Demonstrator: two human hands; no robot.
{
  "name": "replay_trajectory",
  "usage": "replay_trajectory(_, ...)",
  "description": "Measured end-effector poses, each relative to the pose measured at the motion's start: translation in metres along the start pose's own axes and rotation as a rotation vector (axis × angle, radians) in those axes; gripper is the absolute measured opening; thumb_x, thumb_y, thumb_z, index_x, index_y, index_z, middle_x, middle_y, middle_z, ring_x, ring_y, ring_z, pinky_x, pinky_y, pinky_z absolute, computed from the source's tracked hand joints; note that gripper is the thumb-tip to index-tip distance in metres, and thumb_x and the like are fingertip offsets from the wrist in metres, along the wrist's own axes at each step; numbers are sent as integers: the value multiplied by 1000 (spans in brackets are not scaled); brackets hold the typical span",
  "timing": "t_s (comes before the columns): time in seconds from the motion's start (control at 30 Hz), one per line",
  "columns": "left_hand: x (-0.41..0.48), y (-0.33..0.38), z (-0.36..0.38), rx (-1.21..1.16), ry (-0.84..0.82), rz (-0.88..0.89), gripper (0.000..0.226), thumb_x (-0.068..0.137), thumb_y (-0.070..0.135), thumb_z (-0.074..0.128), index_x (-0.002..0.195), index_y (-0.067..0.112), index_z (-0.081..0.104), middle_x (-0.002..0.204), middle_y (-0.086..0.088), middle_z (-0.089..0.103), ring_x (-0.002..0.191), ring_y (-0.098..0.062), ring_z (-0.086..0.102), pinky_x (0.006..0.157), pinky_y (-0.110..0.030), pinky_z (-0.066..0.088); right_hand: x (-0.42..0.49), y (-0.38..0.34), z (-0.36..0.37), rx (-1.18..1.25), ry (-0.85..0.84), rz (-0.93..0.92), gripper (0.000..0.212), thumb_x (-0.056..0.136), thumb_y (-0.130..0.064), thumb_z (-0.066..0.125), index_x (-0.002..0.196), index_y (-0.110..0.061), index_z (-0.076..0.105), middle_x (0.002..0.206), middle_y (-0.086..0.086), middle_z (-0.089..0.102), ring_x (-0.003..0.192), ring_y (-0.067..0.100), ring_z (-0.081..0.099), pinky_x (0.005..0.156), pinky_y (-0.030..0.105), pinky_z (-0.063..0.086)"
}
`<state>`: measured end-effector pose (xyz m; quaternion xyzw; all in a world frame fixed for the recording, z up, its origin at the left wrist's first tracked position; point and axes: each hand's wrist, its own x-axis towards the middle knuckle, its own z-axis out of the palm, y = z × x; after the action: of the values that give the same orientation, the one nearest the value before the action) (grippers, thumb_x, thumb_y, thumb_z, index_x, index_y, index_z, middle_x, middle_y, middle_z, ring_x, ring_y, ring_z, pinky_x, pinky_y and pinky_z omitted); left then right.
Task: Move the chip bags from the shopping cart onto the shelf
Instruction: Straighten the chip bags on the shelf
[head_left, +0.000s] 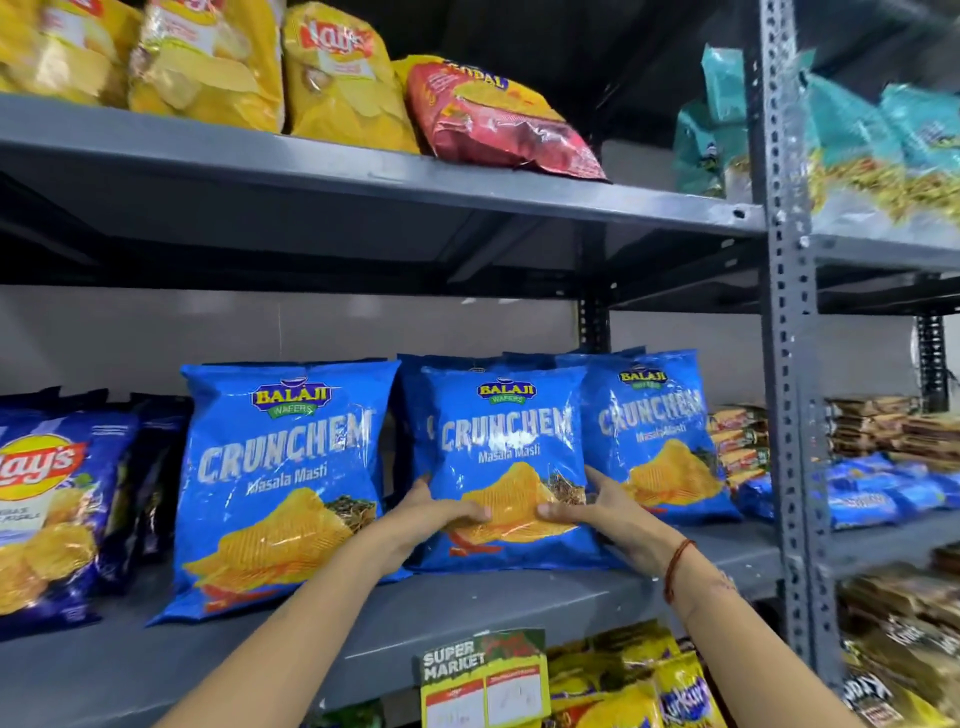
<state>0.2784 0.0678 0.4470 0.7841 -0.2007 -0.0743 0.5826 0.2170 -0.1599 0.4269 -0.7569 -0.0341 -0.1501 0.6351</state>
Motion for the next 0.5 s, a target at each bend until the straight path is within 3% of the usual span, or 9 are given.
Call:
replay_trajectory(0.07,-1,1,-1,-30,-6,37,89,61,20,85,133,15,33,104,10,57,92,-6,56,69,-19,45,3,1,-2,30,-8,-34,104,48,-21,91,138,-10,42,117,12,71,106,26,68,97,38,52)
replay_trajectory(0.17,-3,3,1,-36,47,129,74,60,11,84,122,17,43,97,10,62,85,-4,60,60,-13,46,6,-1,-4,23,8,-88,97,50,-20,90,135,-14,45,104,2,77,96,16,72,86,26,56)
replay_trajectory(0.23,-6,3,5,-20,131,176,77,59,13,86,123,18,42,107,5,61,94,-13,60,72,-20,51,9,-5,-4,3,25,-109,94,46,-25,91,131,-15,49,99,-1,78,93,13,73,79,21,56)
replay_trajectory(0.3,-6,2,9,15,234,206,83,58,15,87,127,16,41,119,-3,58,108,-22,57,93,-36,48,14,-8,-2,-16,55,-111,94,50,-25,91,133,-14,49,113,10,73,109,23,67,96,35,53)
replay_trajectory(0.33,-6,1,10,32,272,220,84,58,15,87,128,15,41,123,-5,58,110,-24,55,97,-38,46,16,-8,-1,-34,63,-111,91,54,-22,90,135,-13,47,120,14,68,116,28,62,103,43,48)
replay_trajectory(0.4,-6,-1,13,59,312,236,88,58,15,87,131,14,39,124,-4,56,105,-21,54,92,-31,44,17,-4,0,-58,70,-107,81,61,-18,88,132,-13,50,123,16,65,118,31,60,107,49,44)
replay_trajectory(0.5,-7,-3,16,78,308,239,90,60,19,86,134,14,35,123,-3,54,98,-16,48,85,-27,40,16,3,2,-60,81,-116,79,54,-27,88,125,-14,55,118,12,69,114,28,62,107,48,45)
